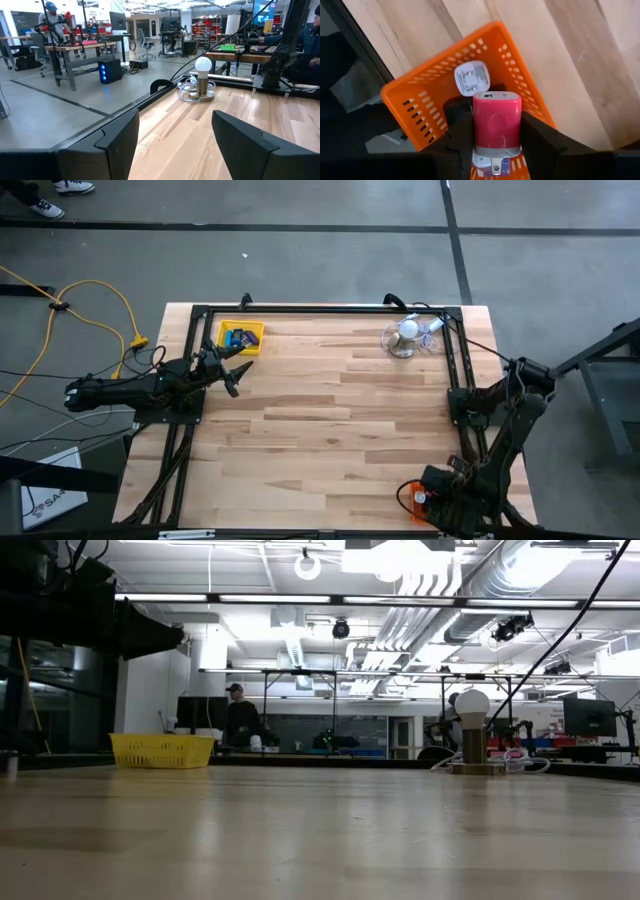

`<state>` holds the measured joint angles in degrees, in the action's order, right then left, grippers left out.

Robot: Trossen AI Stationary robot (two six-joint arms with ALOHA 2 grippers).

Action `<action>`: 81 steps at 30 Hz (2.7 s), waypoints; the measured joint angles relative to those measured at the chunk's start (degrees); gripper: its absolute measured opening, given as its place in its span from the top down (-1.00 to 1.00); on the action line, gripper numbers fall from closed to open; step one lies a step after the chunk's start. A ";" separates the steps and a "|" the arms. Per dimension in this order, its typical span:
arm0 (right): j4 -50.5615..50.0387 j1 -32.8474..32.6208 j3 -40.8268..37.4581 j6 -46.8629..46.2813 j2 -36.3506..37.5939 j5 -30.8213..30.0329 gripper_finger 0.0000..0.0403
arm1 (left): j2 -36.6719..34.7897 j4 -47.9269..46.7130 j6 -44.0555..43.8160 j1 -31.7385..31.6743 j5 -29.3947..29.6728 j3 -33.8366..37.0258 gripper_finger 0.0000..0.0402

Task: Pick & Place Office items
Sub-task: Put the pink charger adapter into the orange bin, then return to Home Position

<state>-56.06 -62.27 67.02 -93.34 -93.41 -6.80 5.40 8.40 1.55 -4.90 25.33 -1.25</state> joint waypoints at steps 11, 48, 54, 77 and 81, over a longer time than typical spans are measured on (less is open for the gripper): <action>0.55 -1.23 0.00 -1.53 -3.38 0.45 0.39 | -0.01 0.00 0.00 0.00 0.00 -0.01 -0.21; 0.58 -1.11 0.00 -1.45 -3.54 -0.27 0.08 | -0.01 0.00 0.01 -0.01 0.01 -0.01 -0.21; 0.41 -0.57 0.00 -0.59 -3.46 1.10 0.09 | -0.01 0.00 0.02 0.00 0.01 -0.01 -0.21; 0.58 2.43 0.00 3.19 0.41 2.74 0.09 | -0.01 0.00 0.00 -0.01 0.00 0.02 -0.21; 0.67 2.43 0.00 3.19 0.41 2.73 0.09 | -0.01 0.00 0.00 0.00 0.00 -0.01 -0.21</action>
<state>-55.39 -59.83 67.02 -90.15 -92.99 -4.07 5.39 8.40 1.54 -4.90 25.32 -1.26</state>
